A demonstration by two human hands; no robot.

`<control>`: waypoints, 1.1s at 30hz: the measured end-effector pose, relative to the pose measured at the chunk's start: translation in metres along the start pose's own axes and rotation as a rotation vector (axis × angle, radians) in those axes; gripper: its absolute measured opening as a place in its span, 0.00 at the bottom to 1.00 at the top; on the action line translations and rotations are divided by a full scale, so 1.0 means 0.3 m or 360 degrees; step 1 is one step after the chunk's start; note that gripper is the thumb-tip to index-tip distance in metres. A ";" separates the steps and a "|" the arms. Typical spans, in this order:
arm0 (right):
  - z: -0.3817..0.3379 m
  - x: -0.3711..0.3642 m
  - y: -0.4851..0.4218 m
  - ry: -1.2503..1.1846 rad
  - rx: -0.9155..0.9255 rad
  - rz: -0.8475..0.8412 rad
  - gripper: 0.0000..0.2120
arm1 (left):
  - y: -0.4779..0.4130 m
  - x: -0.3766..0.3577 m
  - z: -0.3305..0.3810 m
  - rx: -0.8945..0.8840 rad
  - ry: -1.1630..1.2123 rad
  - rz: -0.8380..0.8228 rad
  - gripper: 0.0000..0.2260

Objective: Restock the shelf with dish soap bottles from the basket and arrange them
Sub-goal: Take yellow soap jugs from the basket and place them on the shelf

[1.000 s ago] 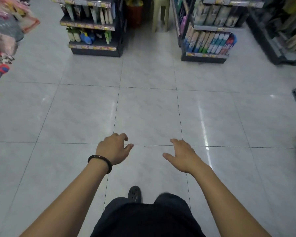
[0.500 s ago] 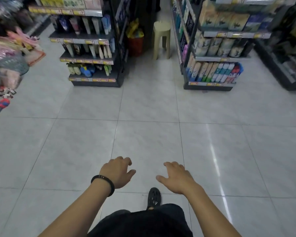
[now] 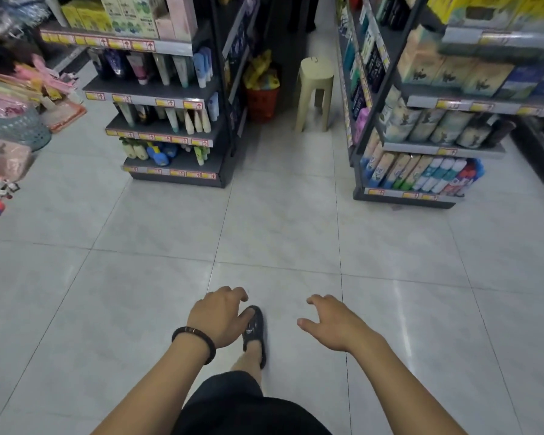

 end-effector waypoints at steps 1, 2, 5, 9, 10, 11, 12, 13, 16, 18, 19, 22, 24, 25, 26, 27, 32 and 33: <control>-0.017 0.055 -0.062 0.0015 -0.0007 -0.0004 0.36 | -0.081 0.042 0.001 -0.0023 0.0034 0.0007 0.17; -0.034 0.113 -0.119 0.0033 -0.0015 -0.0008 0.35 | -0.161 0.088 0.002 -0.0044 0.0059 0.0009 0.16; -0.076 0.294 -0.265 0.0045 -0.0060 -0.0014 0.34 | -0.396 0.234 -0.003 -0.0092 0.0040 -0.0028 0.15; -0.108 0.521 -0.463 -0.0004 -0.0092 0.0041 0.31 | -0.702 0.420 0.004 -0.0131 -0.0037 -0.0038 0.16; -0.112 0.569 -0.512 -0.0022 -0.0094 0.0060 0.31 | -0.770 0.459 0.009 -0.0120 -0.0031 -0.0040 0.16; -0.115 0.615 -0.562 -0.0045 -0.0093 0.0080 0.30 | -0.835 0.496 0.013 -0.0107 -0.0018 -0.0037 0.16; -0.120 0.652 -0.595 -0.0065 -0.0088 0.0095 0.30 | -0.878 0.528 0.020 -0.0098 0.0008 -0.0030 0.16; -0.125 0.691 -0.636 -0.0087 -0.0083 0.0104 0.30 | -0.926 0.556 0.027 -0.0084 0.0052 -0.0027 0.16; -0.120 0.836 -0.821 -0.0154 -0.0069 0.0116 0.29 | -1.126 0.621 0.060 -0.0049 0.0257 -0.0052 0.15; -0.103 0.939 -0.957 -0.0205 -0.0069 0.0123 0.29 | -1.270 0.659 0.093 -0.0064 0.0281 -0.0075 0.15; -0.088 0.988 -1.026 -0.0221 -0.0072 0.0121 0.28 | -1.347 0.677 0.108 -0.0067 0.0259 -0.0087 0.15; -0.031 1.144 -1.232 -0.0213 -0.0079 0.0112 0.29 | -1.593 0.755 0.159 -0.0041 0.0180 -0.0101 0.14; -0.004 1.265 -1.354 -0.0185 -0.0085 0.0090 0.29 | -1.747 0.838 0.201 -0.0022 0.0108 -0.0107 0.14; 0.003 1.328 -1.411 -0.0169 -0.0084 0.0063 0.30 | -1.818 0.884 0.224 -0.0016 0.0078 -0.0108 0.14; 0.006 1.390 -1.471 -0.0153 -0.0079 0.0035 0.30 | -1.888 0.930 0.247 -0.0017 0.0051 -0.0105 0.14; 0.005 1.452 -1.532 -0.0136 -0.0068 0.0010 0.31 | -1.959 0.974 0.269 -0.0019 0.0028 -0.0099 0.14; -0.022 1.771 -1.831 -0.0071 -0.0004 -0.0018 0.33 | -2.307 1.164 0.345 0.0001 0.0031 -0.0043 0.15; -0.030 1.830 -1.884 -0.0072 0.0004 -0.0001 0.33 | -2.370 1.191 0.351 0.0009 0.0046 -0.0044 0.15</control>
Point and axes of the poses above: each hand's wrist, its own y-axis away from the middle knuckle, its own x-axis out of the back of the hand, z = x × y, the point moved 4 cm from there along -y, towards the middle knuckle
